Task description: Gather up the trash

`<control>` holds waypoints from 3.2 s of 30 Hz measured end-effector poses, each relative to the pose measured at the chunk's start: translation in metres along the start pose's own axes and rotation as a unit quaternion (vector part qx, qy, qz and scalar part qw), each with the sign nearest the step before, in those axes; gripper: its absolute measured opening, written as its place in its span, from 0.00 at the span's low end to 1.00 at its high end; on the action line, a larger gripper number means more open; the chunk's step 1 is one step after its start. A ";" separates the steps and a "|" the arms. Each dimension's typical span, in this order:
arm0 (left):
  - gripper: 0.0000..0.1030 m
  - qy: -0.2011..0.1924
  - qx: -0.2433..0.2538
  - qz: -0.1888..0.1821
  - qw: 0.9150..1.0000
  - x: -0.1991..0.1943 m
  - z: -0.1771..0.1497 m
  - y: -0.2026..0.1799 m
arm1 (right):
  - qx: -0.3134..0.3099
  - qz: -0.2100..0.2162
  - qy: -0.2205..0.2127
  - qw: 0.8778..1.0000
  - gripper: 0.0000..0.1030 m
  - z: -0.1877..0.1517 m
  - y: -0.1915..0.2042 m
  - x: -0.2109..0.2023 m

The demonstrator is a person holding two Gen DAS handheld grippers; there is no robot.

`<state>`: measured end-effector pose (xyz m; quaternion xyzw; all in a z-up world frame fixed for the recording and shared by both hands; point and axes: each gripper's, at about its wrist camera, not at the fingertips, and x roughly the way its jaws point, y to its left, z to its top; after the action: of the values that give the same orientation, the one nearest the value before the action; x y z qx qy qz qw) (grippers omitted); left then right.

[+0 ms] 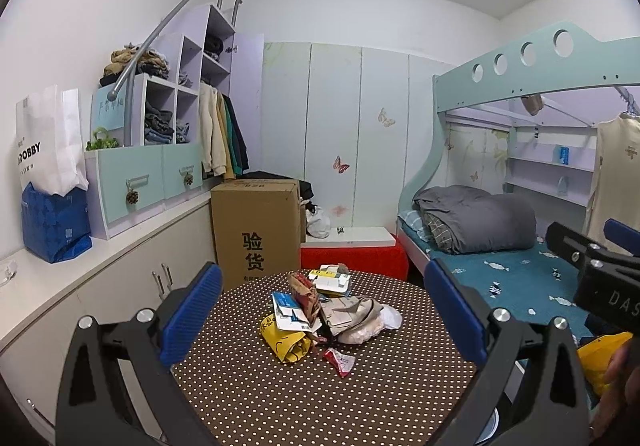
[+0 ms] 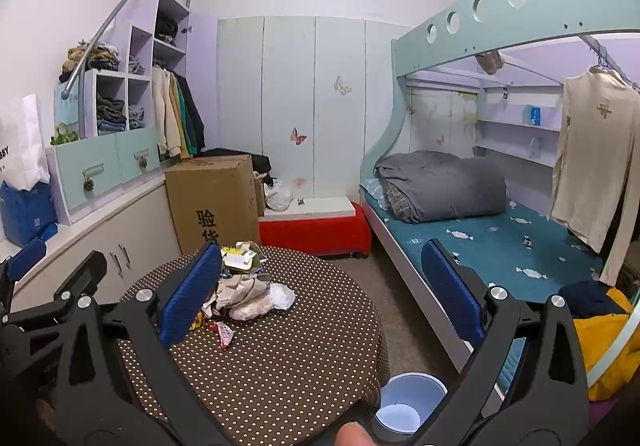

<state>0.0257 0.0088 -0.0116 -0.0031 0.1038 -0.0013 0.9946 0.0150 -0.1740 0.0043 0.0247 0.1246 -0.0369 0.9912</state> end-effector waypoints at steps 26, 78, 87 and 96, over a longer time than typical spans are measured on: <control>0.96 0.190 -0.014 0.054 0.980 0.155 -0.107 0.089 | -0.050 0.139 0.257 0.955 0.94 -0.124 0.085 0.218; 0.84 0.250 0.073 0.024 0.965 0.347 -0.080 0.032 | -0.002 0.211 0.273 0.938 0.20 -0.128 0.050 0.264; 0.16 0.219 0.013 -0.025 0.975 0.337 -0.069 0.044 | 0.027 0.190 0.250 0.949 0.20 -0.114 0.009 0.258; 0.16 0.153 0.004 -0.069 0.986 0.286 -0.030 0.023 | 0.054 0.169 0.200 0.964 0.20 -0.087 -0.042 0.242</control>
<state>0.2996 0.0307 -0.1001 -0.0059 0.2546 -0.0712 0.9644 0.2241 -0.2274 -0.1421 0.1053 0.3118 0.1306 0.9352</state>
